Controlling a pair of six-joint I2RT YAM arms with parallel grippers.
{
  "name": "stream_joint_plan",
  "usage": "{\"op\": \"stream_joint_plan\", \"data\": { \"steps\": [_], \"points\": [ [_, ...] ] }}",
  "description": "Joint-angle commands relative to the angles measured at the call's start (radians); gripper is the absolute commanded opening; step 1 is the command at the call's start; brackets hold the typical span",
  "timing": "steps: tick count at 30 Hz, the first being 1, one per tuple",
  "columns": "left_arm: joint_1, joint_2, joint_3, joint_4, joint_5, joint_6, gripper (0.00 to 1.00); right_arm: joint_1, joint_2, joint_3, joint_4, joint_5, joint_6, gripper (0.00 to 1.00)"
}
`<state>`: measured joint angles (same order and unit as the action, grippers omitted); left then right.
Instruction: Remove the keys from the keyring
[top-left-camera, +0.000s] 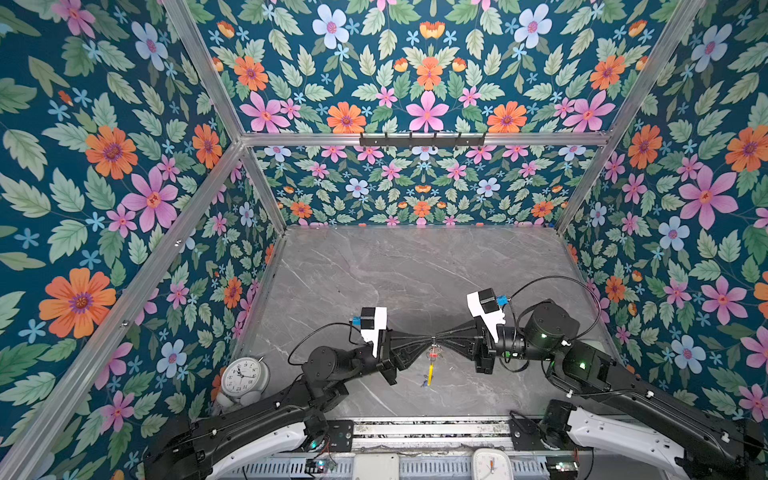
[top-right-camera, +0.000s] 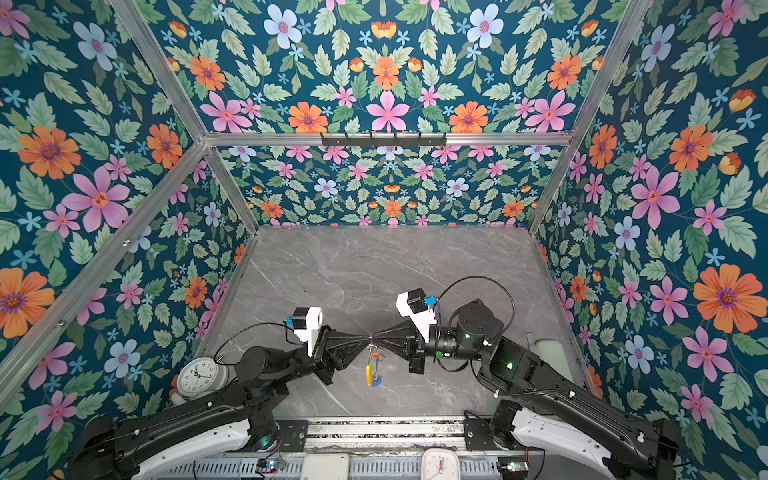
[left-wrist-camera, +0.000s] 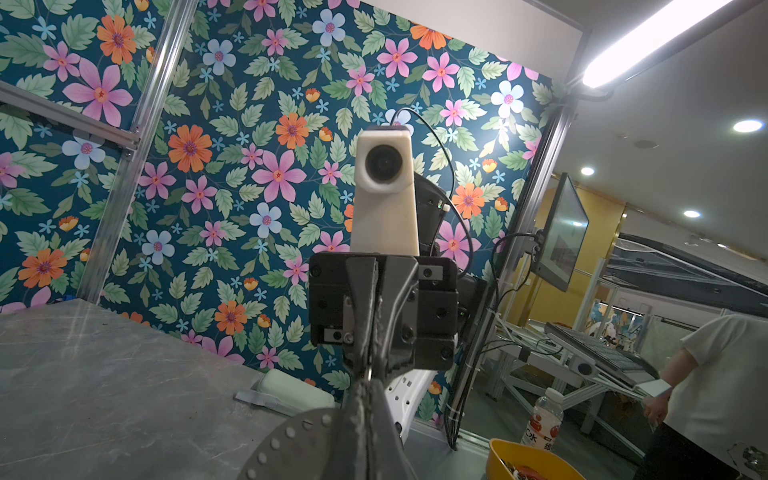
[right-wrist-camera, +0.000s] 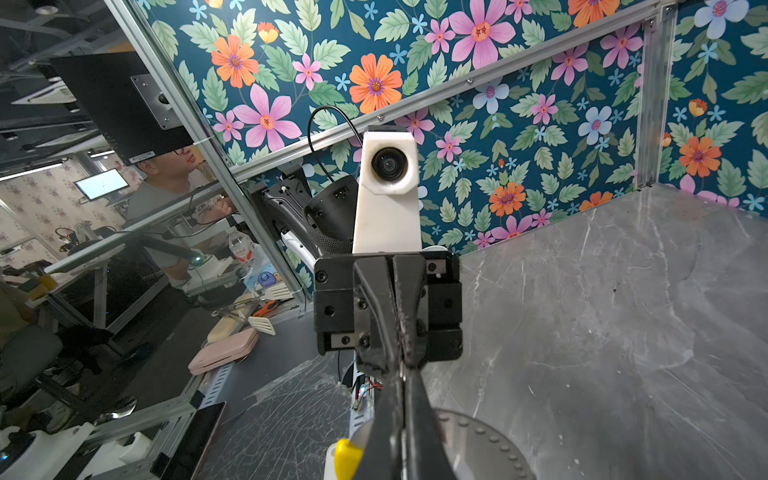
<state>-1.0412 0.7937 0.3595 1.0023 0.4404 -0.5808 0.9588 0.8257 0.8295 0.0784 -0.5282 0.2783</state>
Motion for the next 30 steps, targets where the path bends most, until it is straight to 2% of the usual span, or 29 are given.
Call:
{"op": "stream_joint_plan", "data": {
  "steps": [1, 4, 5, 8, 11, 15, 20, 30],
  "points": [
    [0.000, 0.001, 0.002, 0.048, -0.011, -0.008, 0.00, -0.002, 0.001, 0.003, 0.031, -0.025, 0.007, 0.00],
    [0.000, 0.002, 0.012, 0.033, -0.015, -0.023, 0.00, -0.015, -0.001, 0.012, -0.001, -0.033, 0.006, 0.00],
    [0.001, -0.004, 0.019, 0.000, -0.021, -0.025, 0.03, -0.030, -0.007, 0.013, -0.014, -0.049, 0.009, 0.00],
    [0.002, -0.039, 0.037, -0.119, -0.023, -0.024, 0.27, -0.123, -0.015, 0.018, -0.067, -0.142, 0.033, 0.00],
    [0.004, -0.082, 0.073, -0.282, -0.018, -0.014, 0.34, -0.204, -0.014, 0.023, -0.118, -0.243, 0.039, 0.00],
    [0.003, -0.086, 0.149, -0.486, -0.001, 0.016, 0.36, -0.225, 0.004, 0.066, -0.236, -0.289, -0.027, 0.00],
    [0.004, -0.012, 0.235, -0.627, 0.060, 0.029, 0.38, -0.224, 0.034, 0.112, -0.296, -0.353, -0.070, 0.00],
    [0.004, 0.042, 0.271, -0.637, 0.117, 0.026, 0.29, -0.224, 0.062, 0.150, -0.350, -0.370, -0.104, 0.00]
  ]
}}
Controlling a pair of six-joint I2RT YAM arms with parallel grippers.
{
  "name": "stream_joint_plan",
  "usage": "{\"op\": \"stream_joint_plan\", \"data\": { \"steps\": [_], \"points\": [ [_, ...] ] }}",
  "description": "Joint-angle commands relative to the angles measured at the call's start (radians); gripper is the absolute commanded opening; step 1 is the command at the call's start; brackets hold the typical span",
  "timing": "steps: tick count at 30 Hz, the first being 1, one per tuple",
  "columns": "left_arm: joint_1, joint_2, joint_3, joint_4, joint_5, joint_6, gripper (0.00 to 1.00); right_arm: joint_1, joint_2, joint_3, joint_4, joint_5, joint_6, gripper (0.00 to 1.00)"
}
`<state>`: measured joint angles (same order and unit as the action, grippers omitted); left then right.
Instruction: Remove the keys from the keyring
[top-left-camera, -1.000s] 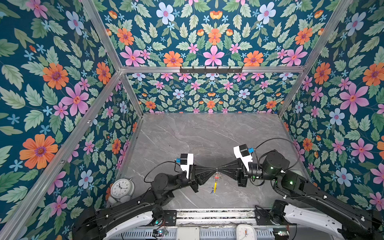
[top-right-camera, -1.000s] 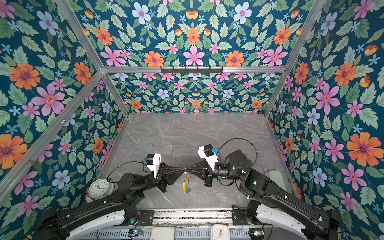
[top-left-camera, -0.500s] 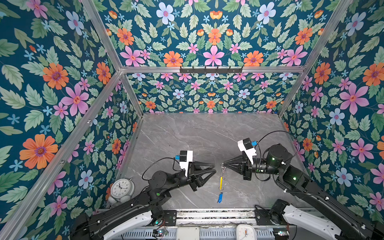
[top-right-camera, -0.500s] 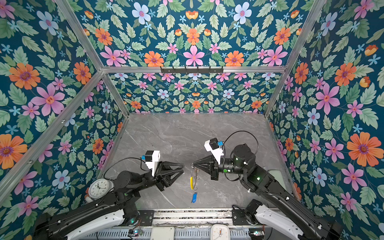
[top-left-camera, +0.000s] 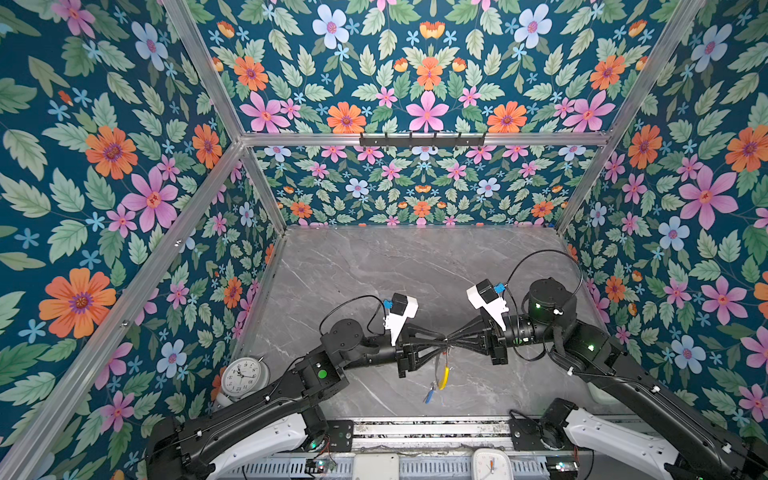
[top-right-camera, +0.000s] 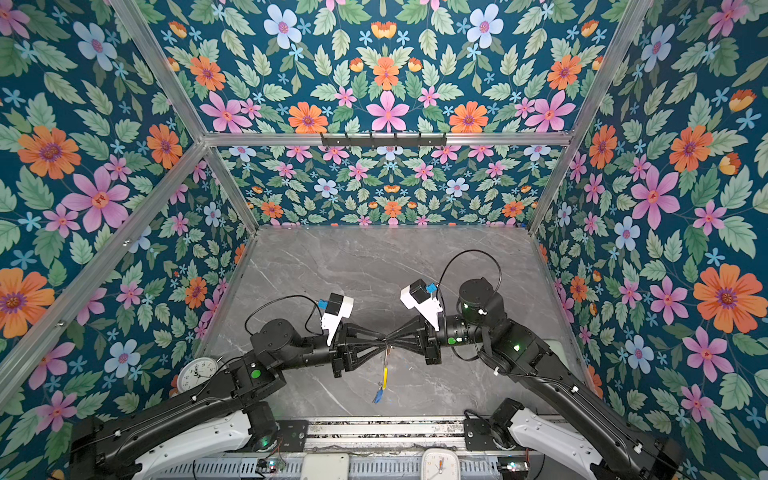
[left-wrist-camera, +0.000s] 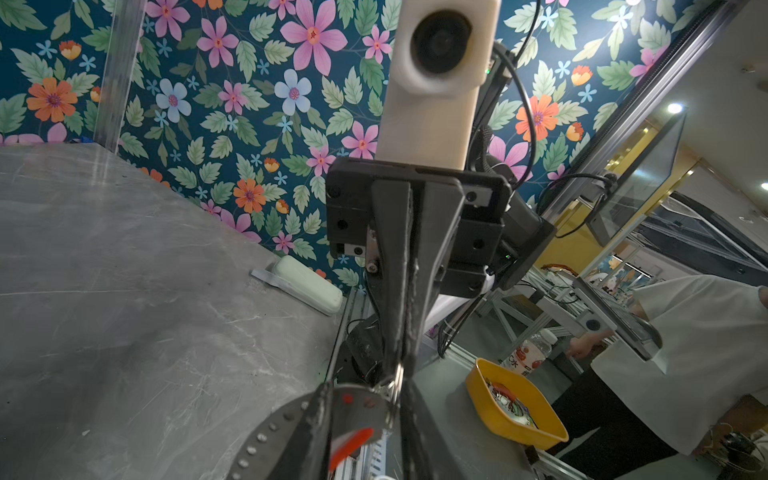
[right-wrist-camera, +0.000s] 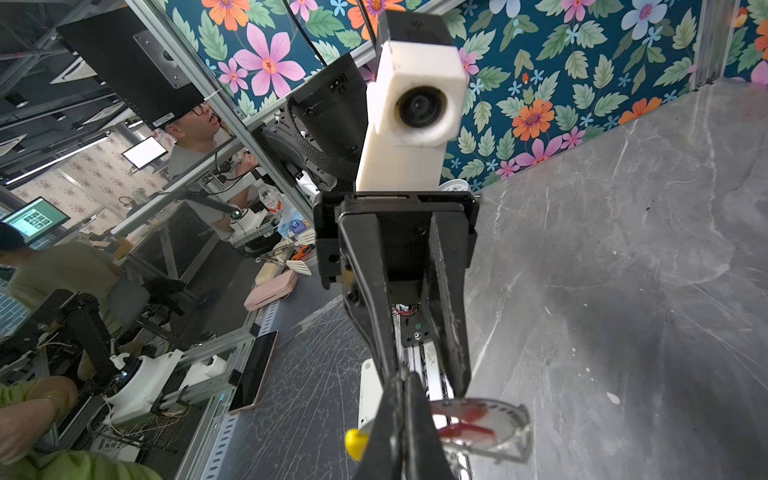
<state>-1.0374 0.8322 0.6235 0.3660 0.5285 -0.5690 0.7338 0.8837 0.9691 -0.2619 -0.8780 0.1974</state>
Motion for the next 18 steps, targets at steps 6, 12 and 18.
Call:
{"op": "stream_joint_plan", "data": {
  "steps": [6, 12, 18],
  "points": [
    [0.000, 0.008, 0.020, -0.002, 0.039, 0.012, 0.22, 0.001, 0.007, 0.013, -0.047, 0.000, -0.046, 0.00],
    [0.000, 0.015, 0.036, -0.015, 0.051, 0.014, 0.19, 0.001, 0.010, 0.012, -0.063, 0.021, -0.059, 0.00],
    [0.000, 0.015, 0.042, -0.011, 0.079, 0.004, 0.18, 0.000, 0.008, 0.009, -0.070, 0.040, -0.063, 0.00]
  ]
}}
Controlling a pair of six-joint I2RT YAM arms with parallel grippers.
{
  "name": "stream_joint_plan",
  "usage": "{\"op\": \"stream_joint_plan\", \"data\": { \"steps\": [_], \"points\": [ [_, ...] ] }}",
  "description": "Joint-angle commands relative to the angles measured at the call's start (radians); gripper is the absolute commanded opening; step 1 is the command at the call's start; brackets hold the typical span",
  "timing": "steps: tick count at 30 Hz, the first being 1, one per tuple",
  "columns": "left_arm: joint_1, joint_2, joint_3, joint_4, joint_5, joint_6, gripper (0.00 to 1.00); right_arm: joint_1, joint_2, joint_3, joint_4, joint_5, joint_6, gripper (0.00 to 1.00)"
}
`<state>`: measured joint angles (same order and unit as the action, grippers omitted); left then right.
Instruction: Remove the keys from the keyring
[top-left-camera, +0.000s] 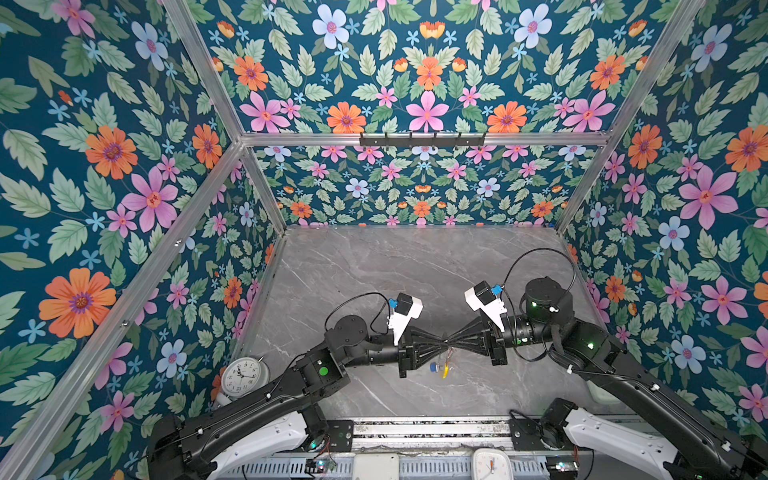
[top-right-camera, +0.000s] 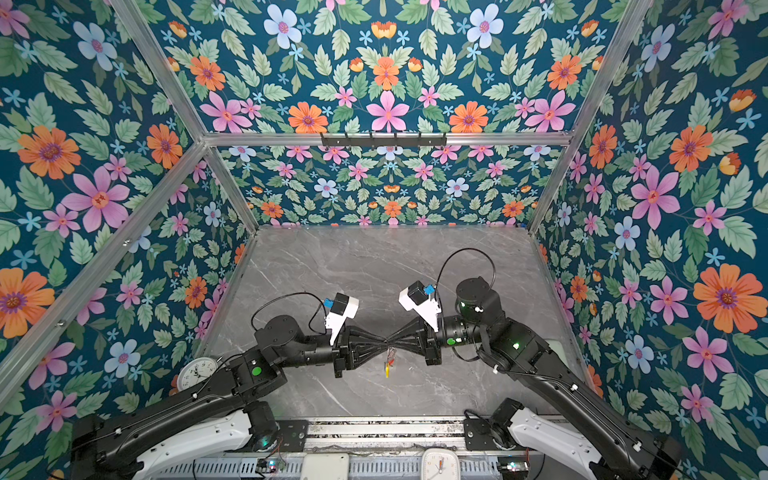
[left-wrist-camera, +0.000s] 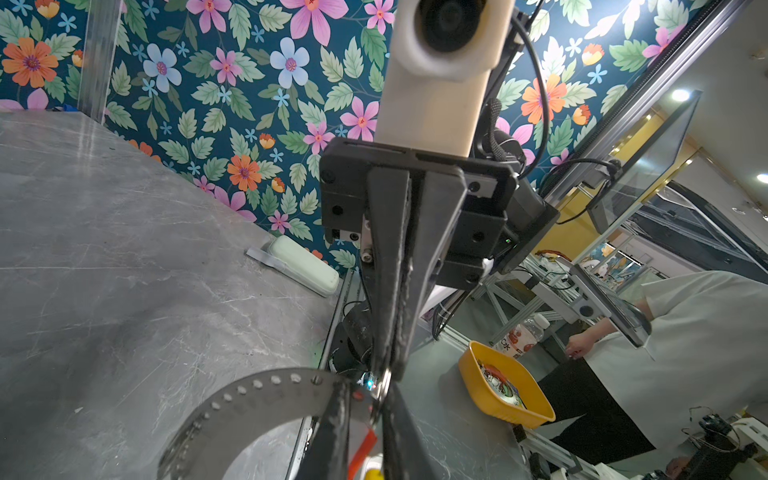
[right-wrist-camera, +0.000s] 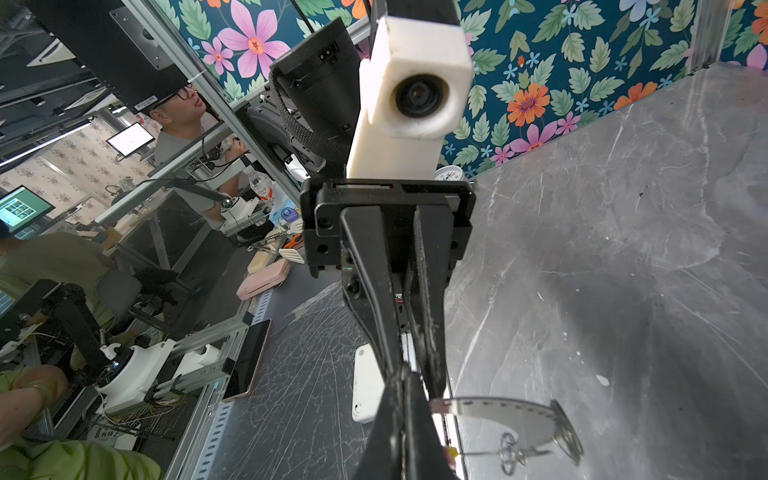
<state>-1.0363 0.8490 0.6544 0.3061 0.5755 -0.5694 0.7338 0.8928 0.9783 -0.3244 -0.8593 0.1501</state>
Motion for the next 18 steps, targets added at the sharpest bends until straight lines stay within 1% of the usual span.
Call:
{"op": "stream_joint_plan", "data": {
  "steps": [1, 4, 5, 6, 9, 15, 18],
  "points": [
    [-0.001, -0.003, 0.013, 0.046, 0.035, 0.005, 0.18, 0.001, -0.003, -0.001, -0.007, 0.023, -0.017, 0.00],
    [-0.001, -0.008, 0.018, 0.035, 0.042, 0.005, 0.17, -0.001, -0.003, 0.000, -0.010, 0.024, -0.018, 0.00],
    [-0.001, -0.010, 0.020, 0.032, 0.047, 0.005, 0.18, -0.001, -0.002, 0.000, -0.013, 0.023, -0.020, 0.00],
    [-0.001, -0.014, 0.019, 0.030, 0.050, 0.005, 0.20, -0.001, -0.003, 0.000, -0.015, 0.021, -0.021, 0.00],
    [-0.001, -0.019, 0.023, 0.019, 0.053, 0.008, 0.20, -0.001, -0.003, -0.001, -0.014, 0.020, -0.022, 0.00],
    [-0.001, -0.009, 0.020, 0.018, 0.056, 0.006, 0.12, -0.001, -0.003, 0.000, -0.010, 0.019, -0.021, 0.00],
    [-0.002, -0.002, 0.019, 0.025, 0.056, 0.005, 0.04, -0.001, -0.003, -0.002, -0.007, 0.019, -0.021, 0.00]
  ]
}}
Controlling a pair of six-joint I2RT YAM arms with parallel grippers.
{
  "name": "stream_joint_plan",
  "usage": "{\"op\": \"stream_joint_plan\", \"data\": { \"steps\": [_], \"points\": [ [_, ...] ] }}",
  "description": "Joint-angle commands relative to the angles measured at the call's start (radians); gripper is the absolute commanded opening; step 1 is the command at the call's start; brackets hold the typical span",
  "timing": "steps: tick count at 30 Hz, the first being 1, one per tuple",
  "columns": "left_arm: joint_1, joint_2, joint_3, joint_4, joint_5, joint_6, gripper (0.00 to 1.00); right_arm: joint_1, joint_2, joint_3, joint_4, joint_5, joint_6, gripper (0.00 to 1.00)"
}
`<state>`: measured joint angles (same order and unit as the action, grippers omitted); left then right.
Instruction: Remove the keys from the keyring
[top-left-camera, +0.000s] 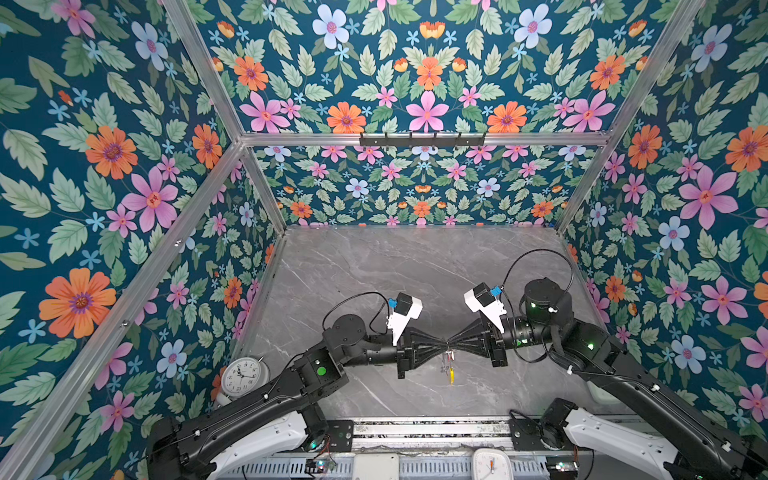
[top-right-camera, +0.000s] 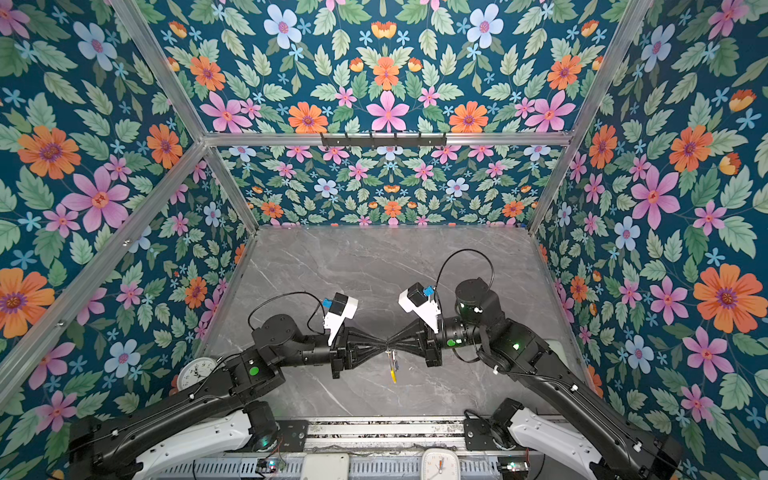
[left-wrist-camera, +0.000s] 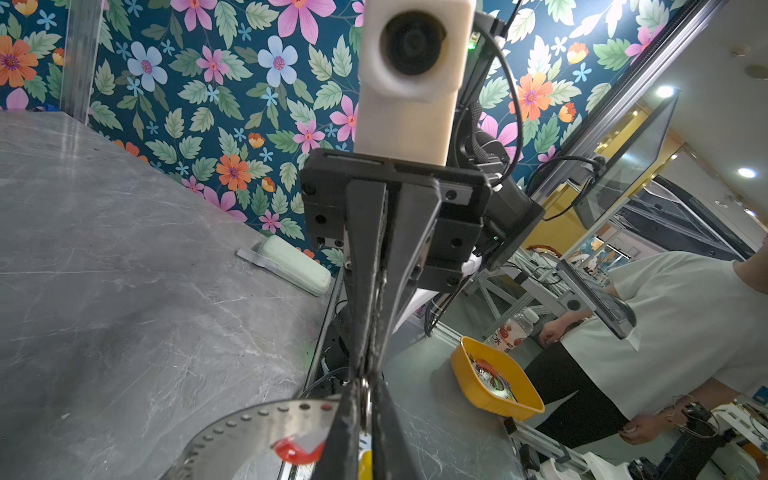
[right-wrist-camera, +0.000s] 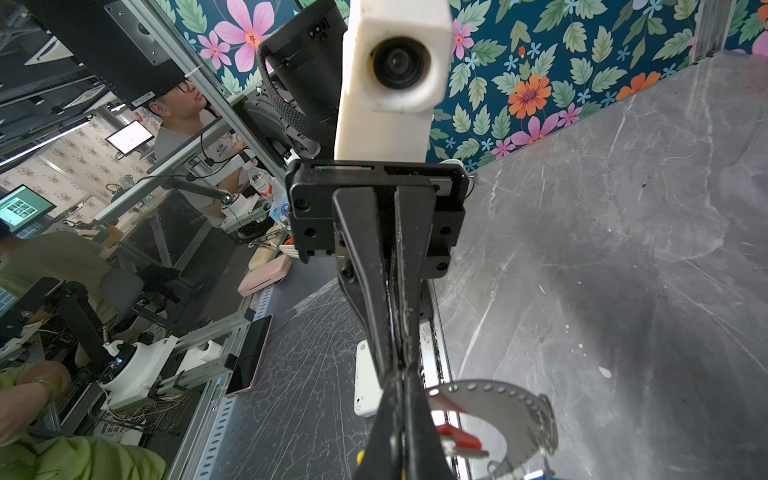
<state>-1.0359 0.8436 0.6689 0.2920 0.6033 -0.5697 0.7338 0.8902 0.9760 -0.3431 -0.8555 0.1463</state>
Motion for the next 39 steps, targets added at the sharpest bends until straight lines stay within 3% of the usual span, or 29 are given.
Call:
{"op": "stream_joint_plan", "data": {
  "steps": [1, 11, 17, 29, 39],
  "points": [
    [-0.002, 0.004, 0.005, 0.040, 0.026, 0.004, 0.00, -0.001, 0.001, -0.001, 0.012, 0.016, -0.017, 0.00],
    [-0.003, -0.023, -0.037, 0.105, -0.085, 0.010, 0.00, -0.002, 0.001, -0.015, 0.089, 0.039, 0.051, 0.00],
    [-0.003, -0.005, -0.012, 0.111, -0.098, 0.008, 0.00, -0.001, -0.008, -0.025, 0.142, 0.070, 0.096, 0.01],
    [-0.003, 0.073, -0.027, 0.185, -0.131, 0.008, 0.00, 0.000, -0.075, -0.056, 0.171, 0.171, 0.148, 0.34],
    [-0.004, 0.026, -0.075, 0.147, -0.249, 0.022, 0.00, 0.000, -0.123, -0.128, 0.235, 0.271, 0.180, 0.42]
  ]
}}
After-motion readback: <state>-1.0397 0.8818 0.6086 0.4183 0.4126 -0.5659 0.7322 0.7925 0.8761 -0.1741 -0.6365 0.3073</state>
